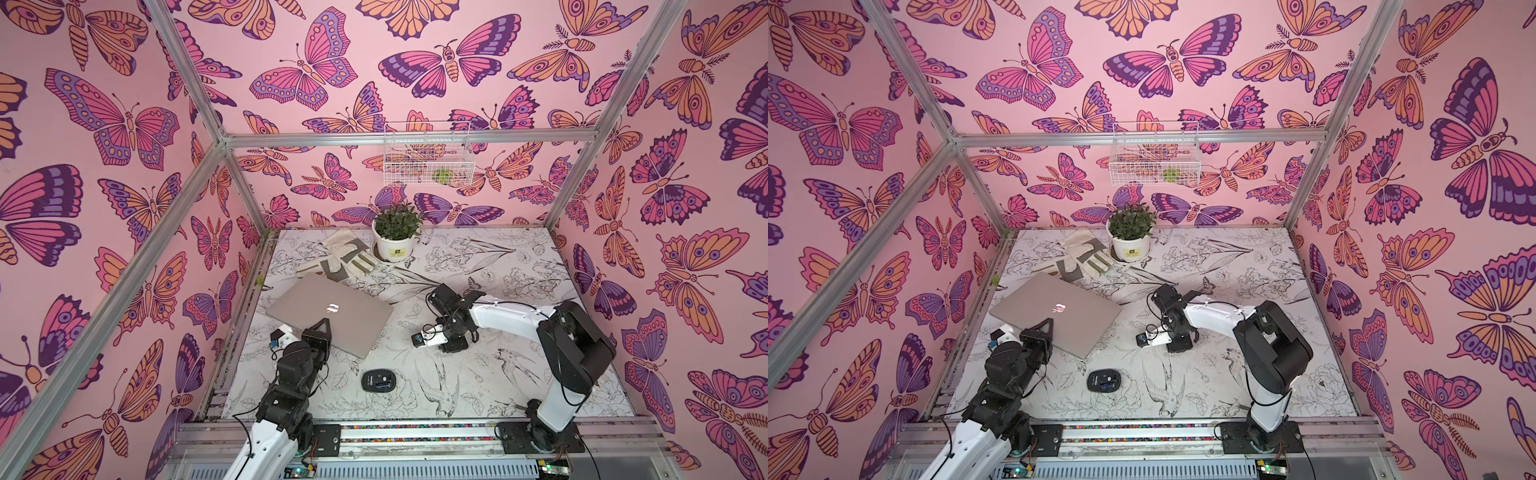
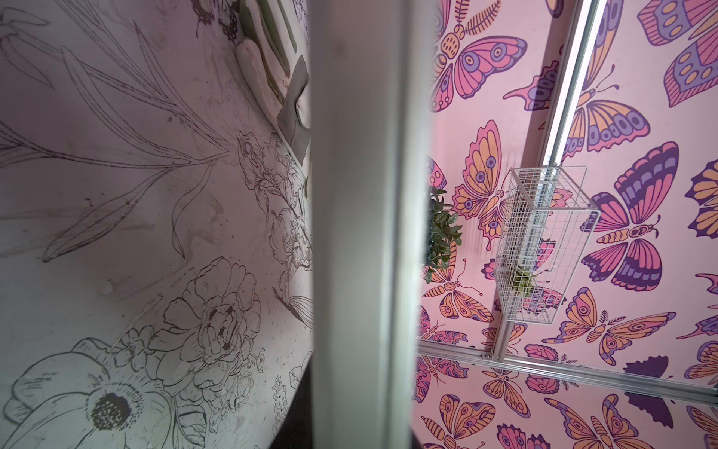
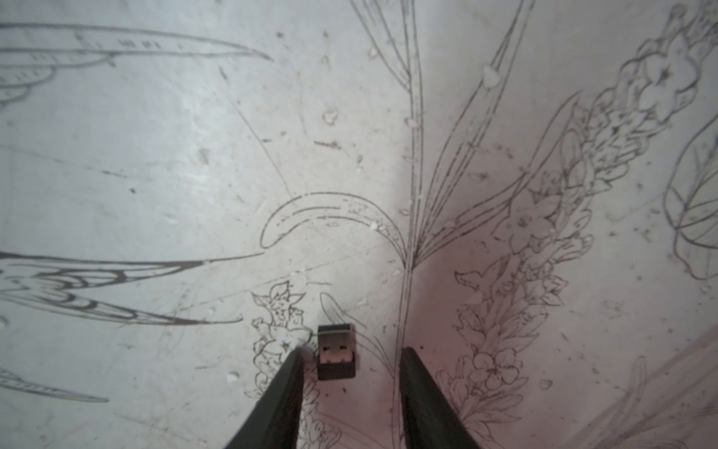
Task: Insert the wireless mouse receiver into the laptop
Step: Adjust the USB plug at the center of the board.
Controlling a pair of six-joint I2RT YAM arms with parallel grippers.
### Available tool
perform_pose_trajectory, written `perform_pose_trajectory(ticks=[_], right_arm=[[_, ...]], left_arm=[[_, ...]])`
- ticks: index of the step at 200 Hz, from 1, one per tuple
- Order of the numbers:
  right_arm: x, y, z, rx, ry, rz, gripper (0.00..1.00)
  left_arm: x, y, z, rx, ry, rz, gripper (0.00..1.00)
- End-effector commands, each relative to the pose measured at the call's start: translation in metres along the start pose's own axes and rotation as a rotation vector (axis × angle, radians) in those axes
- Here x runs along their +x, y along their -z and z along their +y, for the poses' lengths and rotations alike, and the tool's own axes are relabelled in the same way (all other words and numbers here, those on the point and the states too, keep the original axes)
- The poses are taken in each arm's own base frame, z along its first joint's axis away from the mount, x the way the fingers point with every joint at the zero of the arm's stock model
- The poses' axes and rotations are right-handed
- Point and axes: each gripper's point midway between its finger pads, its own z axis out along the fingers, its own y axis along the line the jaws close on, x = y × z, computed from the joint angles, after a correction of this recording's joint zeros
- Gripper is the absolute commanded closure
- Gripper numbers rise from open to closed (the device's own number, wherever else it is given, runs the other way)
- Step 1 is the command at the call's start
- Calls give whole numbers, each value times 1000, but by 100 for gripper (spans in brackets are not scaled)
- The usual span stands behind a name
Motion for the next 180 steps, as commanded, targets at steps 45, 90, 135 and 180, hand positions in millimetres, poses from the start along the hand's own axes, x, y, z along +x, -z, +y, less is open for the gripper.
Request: perform_pose_trajectory(ticks=[45,90,135,180], right_arm=[[7,-5,5,-2,-25,48,74],[7,-6,9,-5,-30,43,81],[5,-2,13,-5,2,46,88],[2,5,16,19,5,24,83]], left_arm=[[-11,11,-48,194,37,-34,100],[-14,14,-48,192,33,-43,100],[-15,15,-48,188,30,-48,100],[-16,15,-46,183,30,-50,100]])
